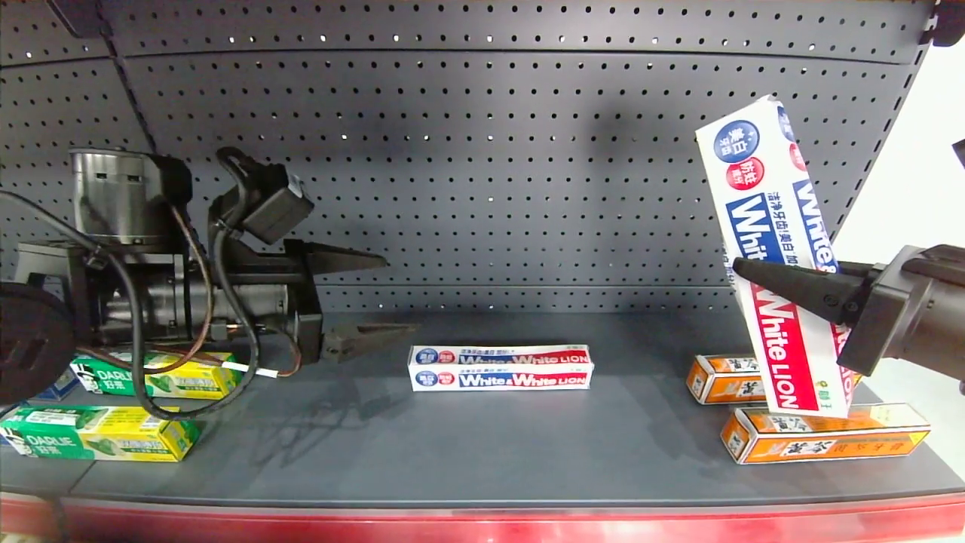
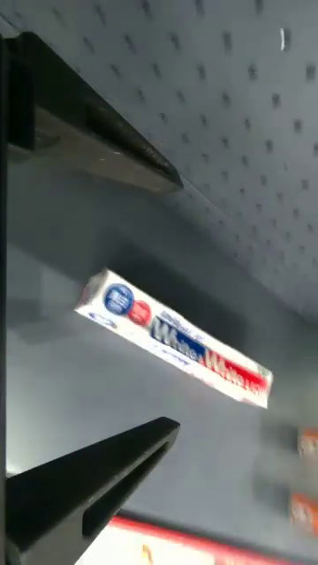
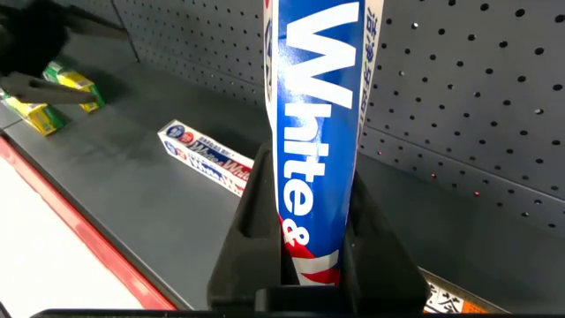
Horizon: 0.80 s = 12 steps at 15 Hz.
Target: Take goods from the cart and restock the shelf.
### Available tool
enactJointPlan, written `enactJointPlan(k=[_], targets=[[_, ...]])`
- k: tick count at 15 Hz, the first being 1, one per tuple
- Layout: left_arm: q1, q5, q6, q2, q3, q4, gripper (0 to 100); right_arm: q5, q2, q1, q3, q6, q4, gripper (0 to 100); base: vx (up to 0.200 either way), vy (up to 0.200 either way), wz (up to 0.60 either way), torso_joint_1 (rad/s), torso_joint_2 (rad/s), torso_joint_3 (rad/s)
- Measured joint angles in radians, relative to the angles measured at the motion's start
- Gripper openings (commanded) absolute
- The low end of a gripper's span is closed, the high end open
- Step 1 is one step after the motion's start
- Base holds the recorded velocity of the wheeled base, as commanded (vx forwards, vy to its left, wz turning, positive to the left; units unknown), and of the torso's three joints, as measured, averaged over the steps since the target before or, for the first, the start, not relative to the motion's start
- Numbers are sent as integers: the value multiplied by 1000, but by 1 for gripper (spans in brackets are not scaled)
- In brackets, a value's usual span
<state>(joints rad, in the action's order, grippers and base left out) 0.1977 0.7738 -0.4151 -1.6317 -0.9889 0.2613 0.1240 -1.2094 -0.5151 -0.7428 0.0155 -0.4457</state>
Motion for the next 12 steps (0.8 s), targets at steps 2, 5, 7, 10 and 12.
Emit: enactJointPlan(k=[2, 5, 7, 10, 12], targets=[[-10, 41, -11, -52, -30, 3, 100, 0, 0, 0, 2, -2, -1, 0, 0, 0, 0, 0, 0, 0], [0, 78, -54, -124, -90, 13, 100, 0, -1, 0, 3, 0, -2, 0, 0, 0, 0, 0, 0, 0], [14, 82, -91, -170, -129, -19, 100, 0, -3, 0, 1, 0, -2, 0, 0, 0, 0, 0, 0, 0], [29, 82, -117, -200, -173, -124, 100, 0, -4, 0, 6, -1, -2, 0, 0, 0, 0, 0, 0, 0], [32, 81, -167, -209, -192, -184, 100, 0, -4, 0, 9, -1, -1, 0, 0, 0, 0, 0, 0, 0]])
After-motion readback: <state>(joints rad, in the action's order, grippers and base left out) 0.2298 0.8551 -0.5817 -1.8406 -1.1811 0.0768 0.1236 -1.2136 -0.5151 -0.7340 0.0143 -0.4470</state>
